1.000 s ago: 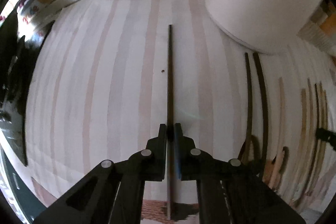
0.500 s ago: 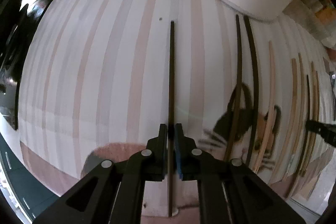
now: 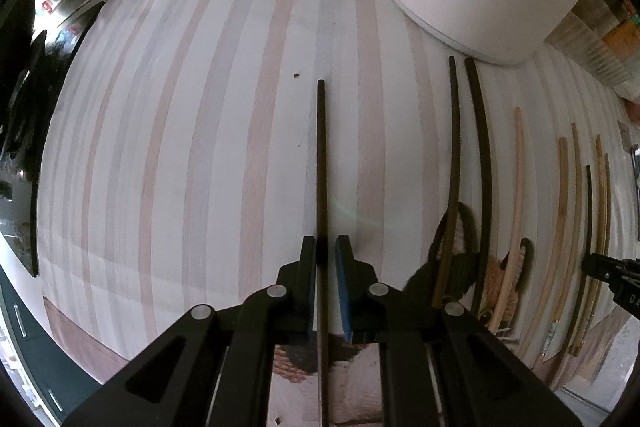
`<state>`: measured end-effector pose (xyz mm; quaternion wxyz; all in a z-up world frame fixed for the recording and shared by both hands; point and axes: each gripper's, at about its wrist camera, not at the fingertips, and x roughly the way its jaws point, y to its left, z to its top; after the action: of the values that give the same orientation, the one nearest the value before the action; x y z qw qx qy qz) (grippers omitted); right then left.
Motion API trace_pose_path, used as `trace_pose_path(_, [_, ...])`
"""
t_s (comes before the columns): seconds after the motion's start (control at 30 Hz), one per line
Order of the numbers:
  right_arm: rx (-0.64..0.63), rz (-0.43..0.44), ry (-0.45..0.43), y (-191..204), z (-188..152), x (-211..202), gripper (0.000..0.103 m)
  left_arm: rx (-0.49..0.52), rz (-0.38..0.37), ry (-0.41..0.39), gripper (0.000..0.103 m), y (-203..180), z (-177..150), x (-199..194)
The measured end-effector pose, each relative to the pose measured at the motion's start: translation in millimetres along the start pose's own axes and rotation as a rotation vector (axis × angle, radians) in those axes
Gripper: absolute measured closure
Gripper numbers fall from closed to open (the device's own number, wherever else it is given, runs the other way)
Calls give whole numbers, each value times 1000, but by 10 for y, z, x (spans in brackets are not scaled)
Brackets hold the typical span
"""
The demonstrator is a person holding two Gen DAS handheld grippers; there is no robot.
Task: Organize utensils
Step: 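Lift both dark chopsticks up toward the white holder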
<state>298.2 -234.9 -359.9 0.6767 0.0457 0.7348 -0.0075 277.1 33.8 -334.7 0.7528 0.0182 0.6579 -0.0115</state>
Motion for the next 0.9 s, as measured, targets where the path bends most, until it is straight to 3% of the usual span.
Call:
trace_pose_path(0.43, [-4,-13,-3,38,-21,13,97,15,7,-4,94,-29,113,-10])
trace_pose_path(0.53, [-9,-18,-9,58,-36,22,97,34,16,-10,99,-93,109,14])
trace_pose_path(0.67, [19,4,-67,57,-104,1,98,40,4,-60,100,-175,84,-123])
trace_pose_path(0.9, [56,75,-214,82,-296,-233,98,39,-62,-179,100,-251,23,-756])
